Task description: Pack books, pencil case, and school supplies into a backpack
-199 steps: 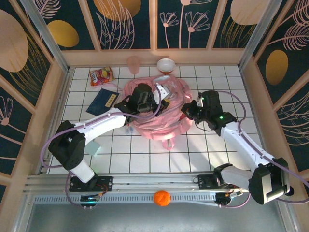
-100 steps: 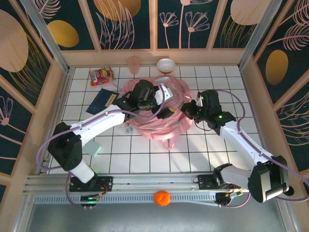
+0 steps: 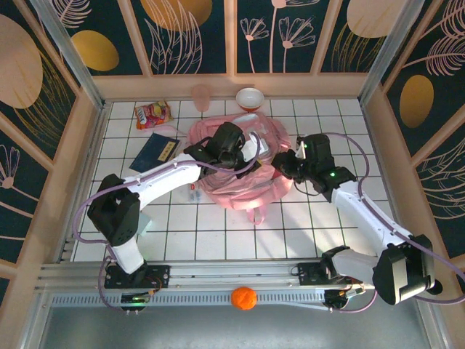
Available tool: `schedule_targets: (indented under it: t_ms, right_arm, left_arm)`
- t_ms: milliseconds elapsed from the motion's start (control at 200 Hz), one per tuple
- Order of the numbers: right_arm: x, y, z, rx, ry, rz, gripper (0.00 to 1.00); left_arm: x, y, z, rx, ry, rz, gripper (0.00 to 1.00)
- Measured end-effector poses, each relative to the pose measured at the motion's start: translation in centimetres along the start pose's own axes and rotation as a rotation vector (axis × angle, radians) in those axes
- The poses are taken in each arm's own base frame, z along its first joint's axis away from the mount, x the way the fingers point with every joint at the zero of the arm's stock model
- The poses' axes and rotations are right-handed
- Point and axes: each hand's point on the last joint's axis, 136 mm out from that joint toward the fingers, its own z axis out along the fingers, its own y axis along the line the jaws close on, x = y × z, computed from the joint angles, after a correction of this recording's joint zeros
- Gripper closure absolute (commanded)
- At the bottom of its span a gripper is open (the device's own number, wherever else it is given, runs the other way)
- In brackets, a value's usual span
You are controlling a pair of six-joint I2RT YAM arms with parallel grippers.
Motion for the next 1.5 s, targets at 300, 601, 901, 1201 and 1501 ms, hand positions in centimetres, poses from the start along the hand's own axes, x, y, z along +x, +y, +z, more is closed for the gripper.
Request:
schedule_targets:
  t_ms: [300,601,901,1201,1501]
  right_arm:
    - [-0.7,0.2,-5.7,0.065,-0.139,-0.225,0.56]
    - [3.5,-2.1,-5.7,-0.003,-0.074,-0.343,0.59]
    - [4.8,-1.2,-3.1,-0.071,0.026,-0.423,0.61]
    - [6.7,-0.9,-2.0,-0.052,0.074,-0.505,0.62]
    - [5.6,-2.3,-0.7,0.085,0.031,-0.54,0.65]
  left_arm:
    - [-0.5,0.8,-1.2,0.014,-0.031,-0.128,1.0]
    - [-1.0,1.1,-2.1,0.064,-0.063,-0.175,1.0]
    - [-1.1,1.1,-2.3,0.085,-0.071,-0.187,1.0]
    - [-1.3,1.2,-2.4,0.091,-0.079,-0.209,1.0]
    - [-1.6,1.2,-2.6,0.107,-0.095,-0.227,1.0]
